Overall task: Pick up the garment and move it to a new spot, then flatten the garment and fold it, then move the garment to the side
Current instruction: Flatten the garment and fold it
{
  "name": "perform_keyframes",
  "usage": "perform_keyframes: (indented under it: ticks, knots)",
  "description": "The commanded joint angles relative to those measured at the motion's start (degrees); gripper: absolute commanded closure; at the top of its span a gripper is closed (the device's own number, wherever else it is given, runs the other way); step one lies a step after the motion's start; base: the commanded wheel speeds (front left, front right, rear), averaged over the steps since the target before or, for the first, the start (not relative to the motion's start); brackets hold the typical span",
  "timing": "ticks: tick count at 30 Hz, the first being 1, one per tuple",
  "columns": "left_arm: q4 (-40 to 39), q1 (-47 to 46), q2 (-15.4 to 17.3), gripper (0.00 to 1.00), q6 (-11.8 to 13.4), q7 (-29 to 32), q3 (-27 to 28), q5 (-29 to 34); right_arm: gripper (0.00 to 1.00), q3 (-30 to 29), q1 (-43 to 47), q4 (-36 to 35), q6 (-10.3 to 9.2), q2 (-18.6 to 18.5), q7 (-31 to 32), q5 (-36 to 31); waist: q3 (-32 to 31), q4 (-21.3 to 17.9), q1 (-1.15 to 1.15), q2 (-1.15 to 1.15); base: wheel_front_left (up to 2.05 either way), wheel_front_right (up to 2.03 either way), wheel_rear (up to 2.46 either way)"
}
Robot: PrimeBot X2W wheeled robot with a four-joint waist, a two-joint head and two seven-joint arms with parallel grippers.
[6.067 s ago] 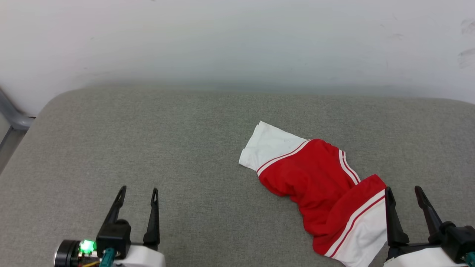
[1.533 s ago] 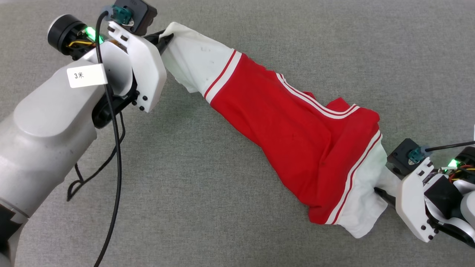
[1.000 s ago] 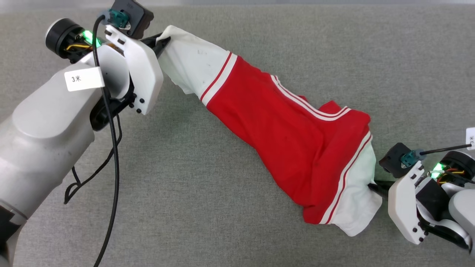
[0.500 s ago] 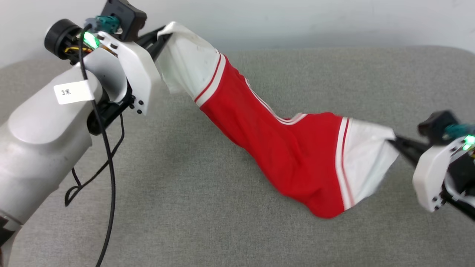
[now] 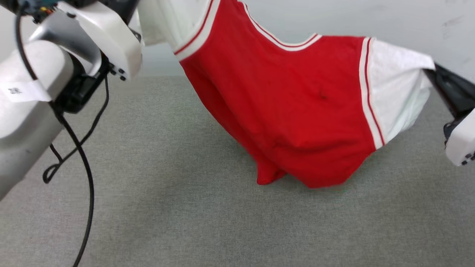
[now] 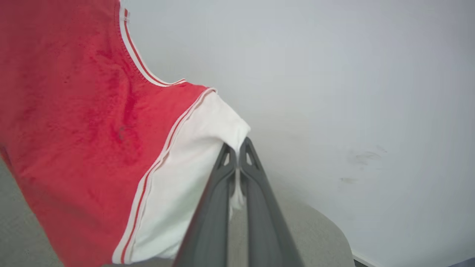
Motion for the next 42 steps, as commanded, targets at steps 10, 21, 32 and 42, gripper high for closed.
perform_keyframes:
  ticks: [10, 21, 32, 42]
  knots:
    - [-7.1, -6.1, 2.5, 1.00, 3.7, -0.8, 4.4, 1.5, 1.00, -8.2, -6.9, -6.5, -0.08, 3.4, 0.8, -4.2, 0.7, 1.5, 0.00, 0.00, 0.00, 0.00, 0.00]
    - [-4.8, -13.2, 0.7, 1.00, 2.5, -0.8, 6.9, 1.1, 1.00, -7.8, -17.9, -5.8, -0.09, 3.8, 1.7, -4.8, 6.4, 2.4, 0.00, 0.00, 0.00, 0.00, 0.00]
    - [4.1, -24.5, -3.6, 1.00, -0.2, -0.9, 9.2, 1.9, 1.00, -2.0, -41.6, 6.8, -0.08, 3.7, -0.1, -5.8, 19.7, 2.2, 0.00, 0.00, 0.00, 0.00, 0.00]
    - [14.2, -36.8, -7.8, 1.00, -2.1, -3.1, 11.8, 3.0, 1.00, 5.4, -64.8, 23.0, -0.09, 7.0, -5.5, -8.7, 28.4, 0.7, 0.00, 0.00, 0.00, 0.00, 0.00]
